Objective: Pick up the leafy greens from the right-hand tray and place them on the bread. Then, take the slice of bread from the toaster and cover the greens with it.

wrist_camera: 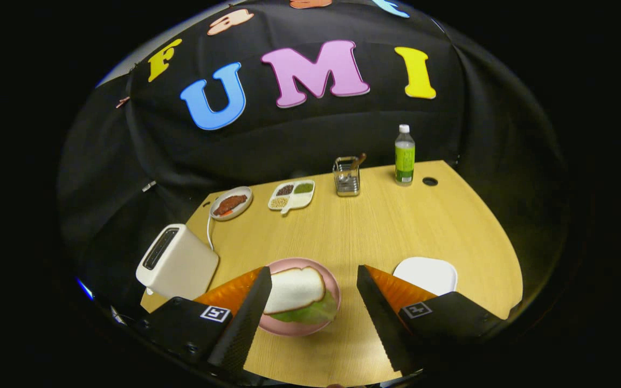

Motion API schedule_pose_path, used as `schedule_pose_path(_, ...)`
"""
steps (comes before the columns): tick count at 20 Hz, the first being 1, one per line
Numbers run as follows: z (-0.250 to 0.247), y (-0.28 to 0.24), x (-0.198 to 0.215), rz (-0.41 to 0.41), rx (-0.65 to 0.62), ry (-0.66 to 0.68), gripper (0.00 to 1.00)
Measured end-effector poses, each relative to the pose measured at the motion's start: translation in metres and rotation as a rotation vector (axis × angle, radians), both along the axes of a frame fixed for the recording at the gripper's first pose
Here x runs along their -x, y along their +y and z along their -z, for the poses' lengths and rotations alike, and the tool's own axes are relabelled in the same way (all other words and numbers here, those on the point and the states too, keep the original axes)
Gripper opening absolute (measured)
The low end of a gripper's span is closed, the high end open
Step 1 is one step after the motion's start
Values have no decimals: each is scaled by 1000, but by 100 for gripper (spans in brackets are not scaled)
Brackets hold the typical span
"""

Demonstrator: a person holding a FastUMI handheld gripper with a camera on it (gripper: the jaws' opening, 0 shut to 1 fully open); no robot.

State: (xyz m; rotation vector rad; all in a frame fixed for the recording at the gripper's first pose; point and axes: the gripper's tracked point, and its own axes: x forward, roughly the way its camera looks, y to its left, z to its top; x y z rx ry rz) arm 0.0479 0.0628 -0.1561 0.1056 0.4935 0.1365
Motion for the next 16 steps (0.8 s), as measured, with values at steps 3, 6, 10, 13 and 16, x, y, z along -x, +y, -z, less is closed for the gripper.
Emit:
schedule_pose_path(3, -58, -11, 13, 12, 48, -154, 99)
schedule_pose_path(6, -104, -16, 38, 35, 70, -269, 99)
schedule_pose_path(10, -119, -14, 79, 61, 78, -294, 99)
schedule_pose_path(13, -119, -9, 100, 71, 67, -305, 99)
schedule_pose_path(16, -117, -18, 109, 96, 100, -328, 98)
